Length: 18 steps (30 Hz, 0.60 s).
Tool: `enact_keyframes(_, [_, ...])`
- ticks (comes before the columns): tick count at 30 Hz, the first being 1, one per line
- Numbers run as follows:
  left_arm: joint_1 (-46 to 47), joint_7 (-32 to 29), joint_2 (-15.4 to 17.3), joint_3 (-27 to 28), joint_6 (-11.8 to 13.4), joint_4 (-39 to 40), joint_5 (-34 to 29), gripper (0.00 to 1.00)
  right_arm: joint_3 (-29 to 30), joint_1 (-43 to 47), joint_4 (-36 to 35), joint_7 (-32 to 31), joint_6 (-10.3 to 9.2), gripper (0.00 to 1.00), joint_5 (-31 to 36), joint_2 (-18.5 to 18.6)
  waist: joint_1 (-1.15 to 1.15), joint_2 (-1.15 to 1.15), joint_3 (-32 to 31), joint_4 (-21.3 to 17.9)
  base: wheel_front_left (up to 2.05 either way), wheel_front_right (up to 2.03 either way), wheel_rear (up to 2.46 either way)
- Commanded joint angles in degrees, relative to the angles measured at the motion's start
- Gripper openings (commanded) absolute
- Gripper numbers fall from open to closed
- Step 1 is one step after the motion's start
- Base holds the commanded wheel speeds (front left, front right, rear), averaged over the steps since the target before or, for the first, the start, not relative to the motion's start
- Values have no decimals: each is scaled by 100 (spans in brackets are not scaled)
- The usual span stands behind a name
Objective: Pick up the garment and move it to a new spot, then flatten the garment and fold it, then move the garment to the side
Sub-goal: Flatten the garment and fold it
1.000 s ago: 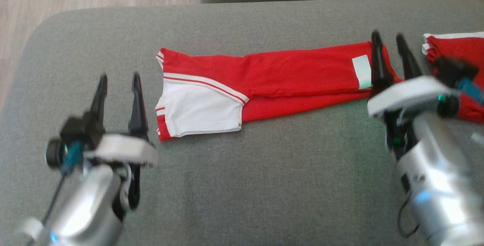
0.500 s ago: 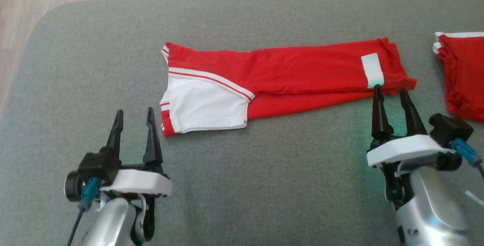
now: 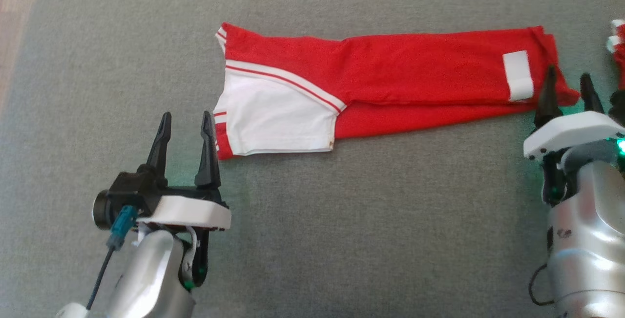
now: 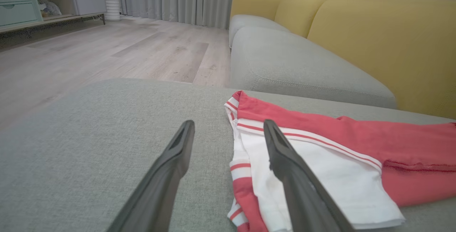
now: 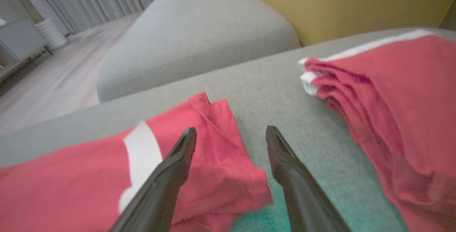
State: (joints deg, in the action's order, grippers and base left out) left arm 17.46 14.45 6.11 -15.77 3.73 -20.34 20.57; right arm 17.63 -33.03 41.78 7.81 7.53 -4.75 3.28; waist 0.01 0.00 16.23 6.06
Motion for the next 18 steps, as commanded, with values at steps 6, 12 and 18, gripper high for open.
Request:
enact_keyframes(6, [242,54,-69,392,-152,31,-189,100,571,-374,783,-263,-4,100,724,-40,-1,0,152,136,0,0,0])
enact_keyframes(12, [263,54,-150,602,-248,-41,-336,100,443,-711,1660,-58,-4,0,840,-40,-1,0,137,55,0,0,0])
enact_keyframes(18, [249,54,-196,733,-317,-89,-438,100,842,-798,1497,250,-4,0,1127,12,-1,0,-12,-90,0,0,0])
